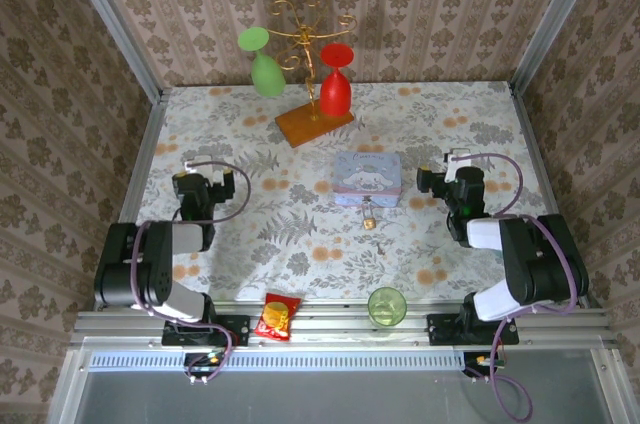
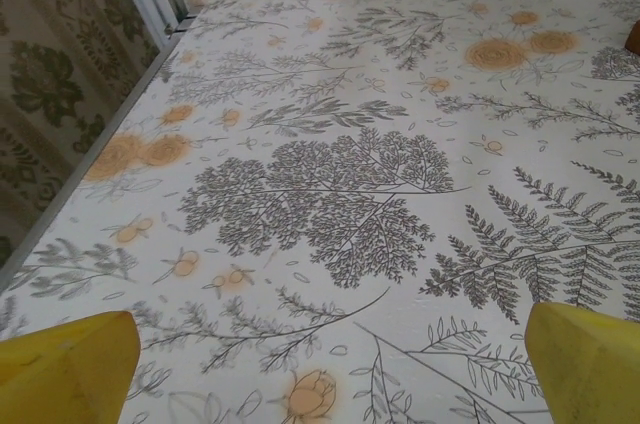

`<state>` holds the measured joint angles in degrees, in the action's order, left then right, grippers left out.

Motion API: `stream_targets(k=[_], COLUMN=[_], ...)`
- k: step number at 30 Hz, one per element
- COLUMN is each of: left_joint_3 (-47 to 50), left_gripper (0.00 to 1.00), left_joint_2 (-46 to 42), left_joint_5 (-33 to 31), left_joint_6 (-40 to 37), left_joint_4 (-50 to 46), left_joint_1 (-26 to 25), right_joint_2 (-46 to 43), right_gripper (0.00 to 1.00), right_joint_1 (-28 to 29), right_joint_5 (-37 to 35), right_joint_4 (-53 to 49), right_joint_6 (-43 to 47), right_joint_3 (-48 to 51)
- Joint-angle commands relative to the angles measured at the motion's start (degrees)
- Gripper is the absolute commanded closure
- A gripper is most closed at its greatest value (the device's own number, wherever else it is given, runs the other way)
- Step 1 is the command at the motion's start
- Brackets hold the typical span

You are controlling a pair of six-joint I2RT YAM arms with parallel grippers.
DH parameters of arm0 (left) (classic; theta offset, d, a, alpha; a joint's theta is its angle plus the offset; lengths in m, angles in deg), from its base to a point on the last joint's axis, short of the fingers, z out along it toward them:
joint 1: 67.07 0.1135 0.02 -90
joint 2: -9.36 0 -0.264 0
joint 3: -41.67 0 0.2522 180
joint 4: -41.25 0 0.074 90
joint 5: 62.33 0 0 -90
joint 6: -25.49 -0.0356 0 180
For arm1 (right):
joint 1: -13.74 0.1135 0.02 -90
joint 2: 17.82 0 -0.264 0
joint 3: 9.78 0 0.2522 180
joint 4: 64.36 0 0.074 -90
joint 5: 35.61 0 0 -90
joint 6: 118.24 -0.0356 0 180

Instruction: Unlock the padlock with the key

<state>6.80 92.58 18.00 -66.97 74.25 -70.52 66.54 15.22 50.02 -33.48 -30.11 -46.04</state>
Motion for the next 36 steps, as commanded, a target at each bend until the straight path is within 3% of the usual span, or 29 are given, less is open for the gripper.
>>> stream_targets(k=[1,3,6,9,12,20,27,32,36], left_joint_3=[-4.11,-5.97,-11.03,-11.58,-10.80,-10.53,-8.93,-8.69,-7.09], left_gripper=[0.00,0.00,0.00,0.00,0.00,0.00,0.00,0.00,0.00], left_joint_2=[-6.47,-8.63,-10.98,-13.51,-17.36,-22.31,-21.10,-16.81,-13.07], left_joint_5=[-3.89,-4.83,-8.54,-7.74,-3.85,10.58,8.84,7.80,9.71], left_joint_6=[-1.51,-0.26,4.15,4.83,8.44,23.44,31.40,34.73,37.15], left_joint_4=[-8.18,-13.37,-24.76,-27.56,-29.17,-36.88,-34.91,-31.80,-27.29], left_joint_1=[-1.40,-2.32,-5.73,-11.44,-16.07,-22.09,-32.61,-38.60,-40.44], right_joint_2=[-7.93,-11.95,-15.65,-19.13,-22.60,-30.50,-33.76,-28.81,-21.64], right_gripper=[0.00,0.00,0.00,0.00,0.00,0.02,0.15,0.23,0.34], right_joint_1=[-0.19,-0.14,0.02,0.74,3.34,15.13,23.58,30.37,34.68], right_joint_5=[-3.88,-6.61,-5.03,-1.66,-1.69,1.34,3.43,1.53,-0.79], right_joint_4=[-7.44,-20.67,-30.09,-38.21,-46.81,-66.20,-68.04,-67.72,-66.45], right_joint_6=[-1.66,-4.19,-5.93,-9.90,-14.73,-20.97,-30.74,-31.85,-32.24], right_joint_3=[-2.43,-7.19,-10.32,-11.78,-12.17,-11.95,-4.56,-5.01,-6.52])
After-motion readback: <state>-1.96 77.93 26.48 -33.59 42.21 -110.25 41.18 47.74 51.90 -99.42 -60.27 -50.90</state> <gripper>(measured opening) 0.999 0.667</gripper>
